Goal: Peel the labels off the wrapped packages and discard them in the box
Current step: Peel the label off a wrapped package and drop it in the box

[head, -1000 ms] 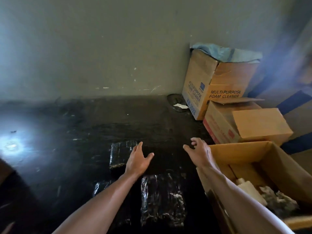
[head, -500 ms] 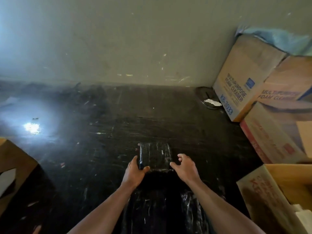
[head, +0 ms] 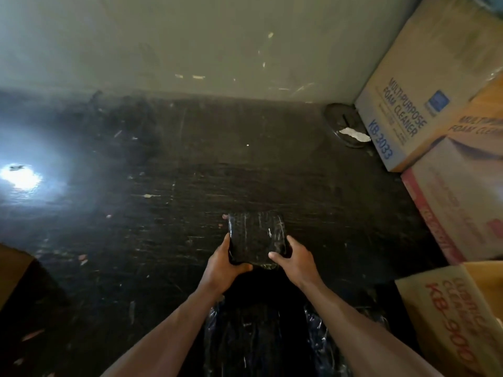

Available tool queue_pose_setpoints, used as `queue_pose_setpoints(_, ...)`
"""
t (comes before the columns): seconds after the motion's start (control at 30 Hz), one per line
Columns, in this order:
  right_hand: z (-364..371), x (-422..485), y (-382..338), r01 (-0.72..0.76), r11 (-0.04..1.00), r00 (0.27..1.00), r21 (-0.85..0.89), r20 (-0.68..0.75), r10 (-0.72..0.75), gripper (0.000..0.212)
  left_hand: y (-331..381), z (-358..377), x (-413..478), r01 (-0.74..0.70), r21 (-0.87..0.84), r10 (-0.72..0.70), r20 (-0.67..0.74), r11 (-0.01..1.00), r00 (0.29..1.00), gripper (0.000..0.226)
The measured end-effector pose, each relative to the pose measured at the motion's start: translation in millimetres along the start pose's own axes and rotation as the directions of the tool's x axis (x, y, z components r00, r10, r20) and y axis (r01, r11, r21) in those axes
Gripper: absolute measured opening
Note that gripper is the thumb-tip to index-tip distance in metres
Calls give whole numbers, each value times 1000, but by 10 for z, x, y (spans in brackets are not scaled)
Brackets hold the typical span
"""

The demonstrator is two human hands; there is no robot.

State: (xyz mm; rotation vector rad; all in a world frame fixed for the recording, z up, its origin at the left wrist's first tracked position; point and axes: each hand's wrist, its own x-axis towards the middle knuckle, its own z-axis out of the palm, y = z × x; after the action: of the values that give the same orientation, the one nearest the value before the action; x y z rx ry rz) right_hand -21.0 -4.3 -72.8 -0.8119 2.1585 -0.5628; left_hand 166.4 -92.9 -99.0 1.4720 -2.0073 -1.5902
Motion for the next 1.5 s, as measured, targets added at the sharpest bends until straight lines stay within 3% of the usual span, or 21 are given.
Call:
queue_pose_setpoints(0.23, -62, -313, -7, 17, 999, 1000, 45, -3, -17, 89, 90, -95, -226, -23, 8, 23, 3, 1000, 1000, 89)
queue_pose_setpoints(0.63, -118, -1519, 140, 217, 976, 969, 20, -125, -213, 83, 224, -77, -1496, -179, -10, 177, -100, 984, 979, 77)
queue_pose_setpoints(1.0, 203, -2390, 592, 241, 970, 964, 6, -120, -239, 82, -130, 210, -2451, -147, -92, 136, -117, 985, 984, 73)
queue_pose_setpoints(1.5, 422, -2589, 800, 217, 975, 969, -41, -111, -220, 82, -389, 365, -2671, -94, -82, 84, -113, 992, 990, 82)
